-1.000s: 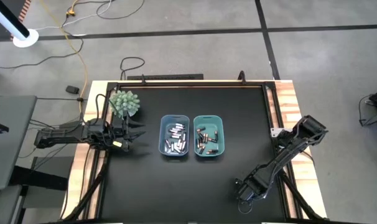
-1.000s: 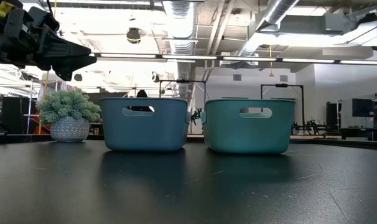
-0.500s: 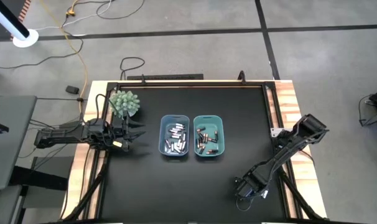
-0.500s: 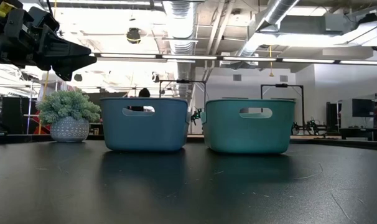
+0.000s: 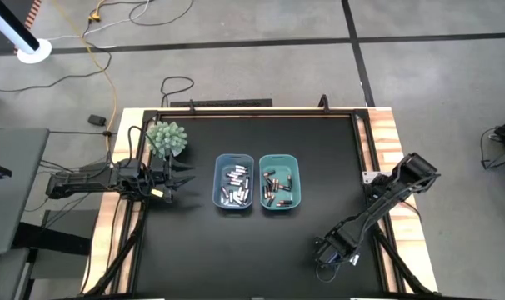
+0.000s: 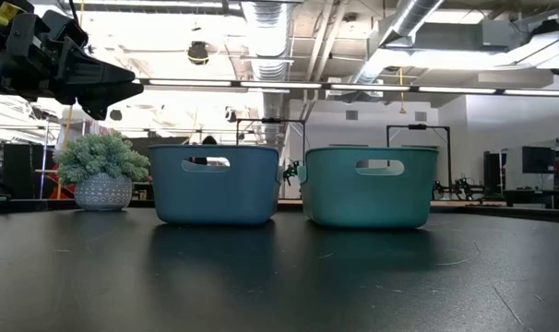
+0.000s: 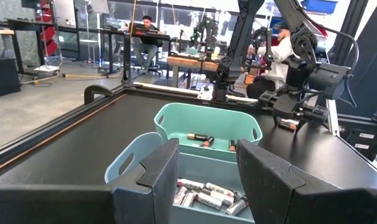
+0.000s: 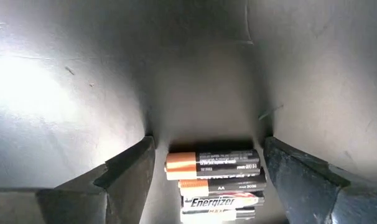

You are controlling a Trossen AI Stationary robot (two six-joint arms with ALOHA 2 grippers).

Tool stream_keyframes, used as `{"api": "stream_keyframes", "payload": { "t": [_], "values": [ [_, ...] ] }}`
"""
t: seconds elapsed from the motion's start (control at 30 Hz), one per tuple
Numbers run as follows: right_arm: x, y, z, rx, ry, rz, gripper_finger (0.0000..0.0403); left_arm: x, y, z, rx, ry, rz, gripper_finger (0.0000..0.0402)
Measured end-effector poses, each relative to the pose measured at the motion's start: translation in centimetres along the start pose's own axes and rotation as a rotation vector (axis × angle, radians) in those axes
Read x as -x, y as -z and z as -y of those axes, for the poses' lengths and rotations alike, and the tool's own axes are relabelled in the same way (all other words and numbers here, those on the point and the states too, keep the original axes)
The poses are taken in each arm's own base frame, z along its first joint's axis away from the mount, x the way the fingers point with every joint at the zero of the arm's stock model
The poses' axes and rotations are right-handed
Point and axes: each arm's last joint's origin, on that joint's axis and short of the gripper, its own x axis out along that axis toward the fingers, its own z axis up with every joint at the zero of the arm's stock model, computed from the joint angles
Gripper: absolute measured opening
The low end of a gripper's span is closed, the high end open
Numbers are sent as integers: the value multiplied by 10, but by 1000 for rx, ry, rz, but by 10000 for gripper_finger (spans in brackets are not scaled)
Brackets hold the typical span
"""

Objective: Sort batteries
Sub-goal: Put the black battery into the green bin

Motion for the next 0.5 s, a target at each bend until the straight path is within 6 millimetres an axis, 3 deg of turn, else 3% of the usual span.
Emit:
{"api": "stream_keyframes", "payload": {
  "t": [0.5],
  "values": [
    [-1,3,-1,36,-5,-34,322,0,0,0,0,0,0,158]
  ]
}}
